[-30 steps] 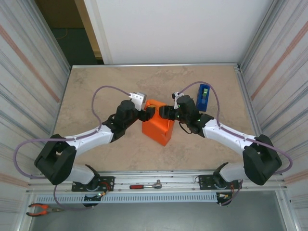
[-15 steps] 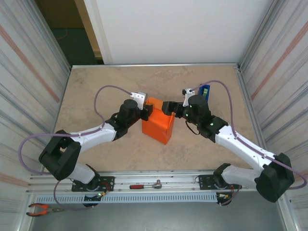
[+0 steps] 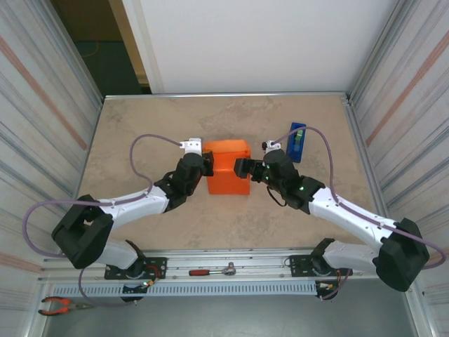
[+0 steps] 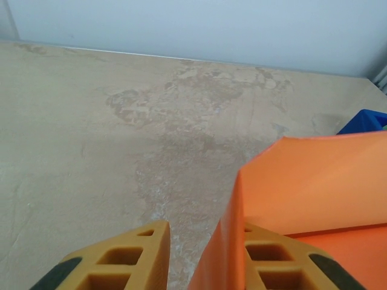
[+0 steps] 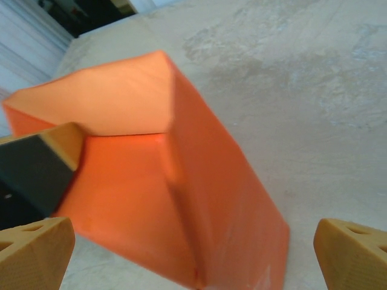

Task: Wrap the gift box in paper

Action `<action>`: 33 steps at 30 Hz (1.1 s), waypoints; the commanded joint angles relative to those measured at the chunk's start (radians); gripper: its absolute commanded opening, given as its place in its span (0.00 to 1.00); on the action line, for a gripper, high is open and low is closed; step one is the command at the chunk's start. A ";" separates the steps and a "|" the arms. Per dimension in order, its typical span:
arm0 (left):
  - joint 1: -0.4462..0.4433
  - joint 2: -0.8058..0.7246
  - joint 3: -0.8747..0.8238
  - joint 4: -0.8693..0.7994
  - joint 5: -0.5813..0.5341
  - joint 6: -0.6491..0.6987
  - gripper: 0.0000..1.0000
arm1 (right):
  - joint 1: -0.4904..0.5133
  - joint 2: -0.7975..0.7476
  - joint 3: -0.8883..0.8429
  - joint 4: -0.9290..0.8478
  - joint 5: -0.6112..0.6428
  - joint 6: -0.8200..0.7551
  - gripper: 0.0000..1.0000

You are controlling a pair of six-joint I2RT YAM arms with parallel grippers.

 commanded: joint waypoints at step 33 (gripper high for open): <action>0.131 -0.262 0.095 -0.275 0.407 0.090 0.82 | -0.036 0.156 -0.043 0.068 0.099 -0.032 0.59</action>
